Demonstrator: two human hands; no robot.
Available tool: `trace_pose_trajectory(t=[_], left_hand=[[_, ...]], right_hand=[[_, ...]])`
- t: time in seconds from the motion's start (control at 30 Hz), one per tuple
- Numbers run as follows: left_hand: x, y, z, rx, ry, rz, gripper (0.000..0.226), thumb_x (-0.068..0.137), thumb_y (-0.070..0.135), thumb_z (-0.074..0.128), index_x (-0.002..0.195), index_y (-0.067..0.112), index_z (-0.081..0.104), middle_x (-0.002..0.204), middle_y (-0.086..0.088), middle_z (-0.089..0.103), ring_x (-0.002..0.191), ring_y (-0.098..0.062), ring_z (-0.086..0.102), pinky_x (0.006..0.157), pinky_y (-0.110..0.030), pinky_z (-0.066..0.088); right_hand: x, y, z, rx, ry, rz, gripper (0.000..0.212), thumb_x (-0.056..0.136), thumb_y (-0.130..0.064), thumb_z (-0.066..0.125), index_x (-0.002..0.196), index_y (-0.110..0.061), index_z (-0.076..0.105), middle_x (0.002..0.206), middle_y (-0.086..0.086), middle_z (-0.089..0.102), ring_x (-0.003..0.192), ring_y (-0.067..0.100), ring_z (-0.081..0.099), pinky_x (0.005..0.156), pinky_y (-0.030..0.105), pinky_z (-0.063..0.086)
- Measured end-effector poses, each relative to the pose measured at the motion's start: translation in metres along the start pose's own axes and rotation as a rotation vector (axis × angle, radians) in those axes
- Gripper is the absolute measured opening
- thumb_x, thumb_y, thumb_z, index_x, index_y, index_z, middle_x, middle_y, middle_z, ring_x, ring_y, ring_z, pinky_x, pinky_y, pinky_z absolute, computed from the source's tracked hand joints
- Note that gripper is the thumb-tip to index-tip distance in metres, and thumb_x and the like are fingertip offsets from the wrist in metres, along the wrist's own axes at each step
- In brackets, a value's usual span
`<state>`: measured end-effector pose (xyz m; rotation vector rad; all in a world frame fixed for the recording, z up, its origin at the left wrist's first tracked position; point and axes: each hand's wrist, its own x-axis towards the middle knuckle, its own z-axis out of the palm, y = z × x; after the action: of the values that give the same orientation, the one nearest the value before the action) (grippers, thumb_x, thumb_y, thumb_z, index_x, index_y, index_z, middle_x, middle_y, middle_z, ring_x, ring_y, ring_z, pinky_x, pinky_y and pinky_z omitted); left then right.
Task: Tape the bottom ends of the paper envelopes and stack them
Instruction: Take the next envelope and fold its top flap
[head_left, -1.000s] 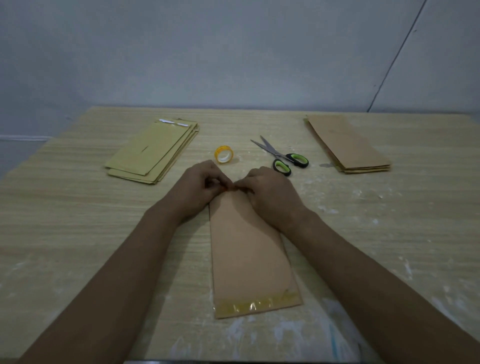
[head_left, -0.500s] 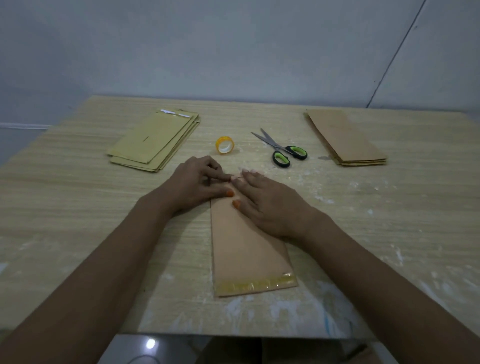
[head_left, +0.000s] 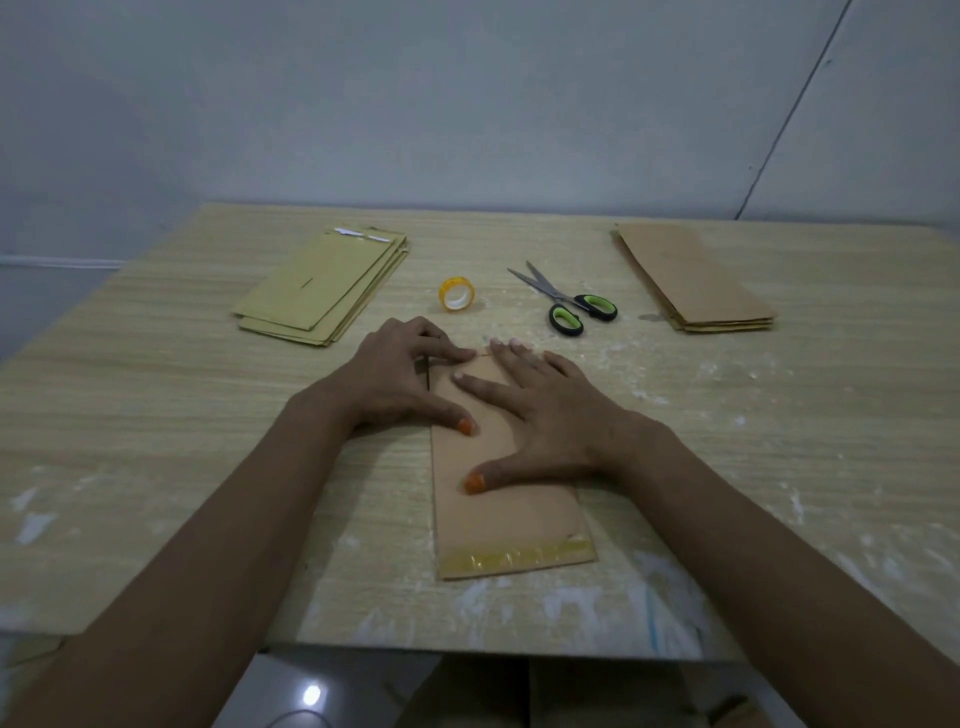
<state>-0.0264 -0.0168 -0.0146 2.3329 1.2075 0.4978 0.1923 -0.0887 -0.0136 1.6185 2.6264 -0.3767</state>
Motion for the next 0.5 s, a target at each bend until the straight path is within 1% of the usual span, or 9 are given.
trace_pose_trajectory(t=[0.13, 0.23, 0.27, 0.33, 0.37, 0.4, 0.43, 0.47, 0.5], left_hand=[[-0.001, -0.002, 0.000, 0.005, 0.023, -0.007, 0.091, 0.036, 0.085, 0.070, 0.120, 0.050, 0.063, 0.111, 0.022, 0.050, 0.110, -0.011, 0.040, 0.102, -0.040, 0.036], [0.001, -0.005, -0.001, 0.061, 0.048, -0.006, 0.090, 0.040, 0.086, 0.065, 0.122, 0.047, 0.064, 0.112, 0.023, 0.051, 0.111, -0.009, 0.039, 0.101, -0.040, 0.031], [0.002, -0.006, -0.002, 0.069, 0.058, -0.008, 0.090, 0.041, 0.087, 0.062, 0.121, 0.047, 0.065, 0.112, 0.023, 0.052, 0.111, -0.009, 0.039, 0.101, -0.040, 0.030], [0.006, -0.011, -0.004, 0.081, 0.091, -0.023, 0.083, 0.043, 0.089, 0.058, 0.115, 0.049, 0.066, 0.110, 0.025, 0.053, 0.112, -0.009, 0.042, 0.097, -0.036, 0.026], [0.008, -0.012, -0.004, 0.073, 0.116, -0.042, 0.076, 0.045, 0.090, 0.056, 0.108, 0.050, 0.068, 0.108, 0.025, 0.055, 0.113, -0.008, 0.044, 0.095, -0.035, 0.024], [0.012, -0.013, -0.003, 0.043, 0.163, -0.065, 0.066, 0.050, 0.089, 0.056, 0.101, 0.049, 0.071, 0.106, 0.025, 0.058, 0.112, -0.006, 0.047, 0.094, -0.035, 0.024], [0.015, -0.013, -0.002, -0.008, 0.234, -0.080, 0.057, 0.057, 0.085, 0.058, 0.094, 0.046, 0.073, 0.104, 0.023, 0.060, 0.109, -0.005, 0.051, 0.095, -0.037, 0.029], [0.021, -0.014, -0.002, -0.058, 0.326, -0.078, 0.049, 0.064, 0.078, 0.061, 0.091, 0.040, 0.074, 0.101, 0.020, 0.062, 0.103, -0.007, 0.055, 0.094, -0.040, 0.037], [0.027, -0.013, -0.002, -0.087, 0.420, -0.057, 0.042, 0.070, 0.068, 0.066, 0.092, 0.034, 0.074, 0.099, 0.016, 0.063, 0.095, -0.010, 0.057, 0.090, -0.041, 0.043]], right_hand=[[-0.002, -0.001, 0.002, 0.040, 0.067, -0.002, 0.093, 0.074, -0.089, 0.041, 0.152, -0.052, 0.008, 0.165, -0.001, -0.011, 0.151, 0.015, -0.012, 0.122, 0.040, -0.005], [0.004, 0.000, -0.001, 0.058, 0.120, 0.040, 0.088, 0.080, -0.085, 0.031, 0.155, -0.041, 0.018, 0.166, -0.004, 0.001, 0.152, 0.013, -0.006, 0.122, 0.047, 0.002], [0.007, 0.002, -0.003, 0.048, 0.138, 0.057, 0.086, 0.083, -0.082, 0.031, 0.156, -0.037, 0.020, 0.166, -0.005, 0.006, 0.152, 0.013, -0.005, 0.122, 0.049, 0.003], [0.016, 0.004, -0.006, 0.004, 0.187, 0.068, 0.079, 0.089, -0.076, 0.032, 0.155, -0.031, 0.026, 0.165, -0.006, 0.015, 0.153, 0.017, -0.001, 0.120, 0.053, 0.005], [0.019, 0.005, -0.007, -0.017, 0.205, 0.067, 0.077, 0.090, -0.075, 0.032, 0.153, -0.030, 0.030, 0.163, -0.006, 0.020, 0.153, 0.018, 0.002, 0.119, 0.055, 0.005], [0.023, 0.006, -0.006, -0.032, 0.223, 0.064, 0.077, 0.090, -0.076, 0.032, 0.152, -0.030, 0.034, 0.162, -0.007, 0.026, 0.152, 0.019, 0.006, 0.118, 0.055, 0.006], [0.025, 0.007, -0.005, -0.046, 0.246, 0.057, 0.080, 0.087, -0.078, 0.030, 0.149, -0.030, 0.039, 0.159, -0.007, 0.032, 0.152, 0.019, 0.011, 0.118, 0.056, 0.009], [0.028, 0.007, -0.005, -0.059, 0.279, 0.047, 0.084, 0.082, -0.080, 0.025, 0.146, -0.030, 0.045, 0.155, -0.008, 0.039, 0.150, 0.020, 0.019, 0.117, 0.056, 0.012], [0.029, 0.008, -0.004, -0.064, 0.314, 0.038, 0.086, 0.078, -0.080, 0.022, 0.141, -0.030, 0.051, 0.149, -0.008, 0.047, 0.146, 0.020, 0.027, 0.115, 0.056, 0.017]])
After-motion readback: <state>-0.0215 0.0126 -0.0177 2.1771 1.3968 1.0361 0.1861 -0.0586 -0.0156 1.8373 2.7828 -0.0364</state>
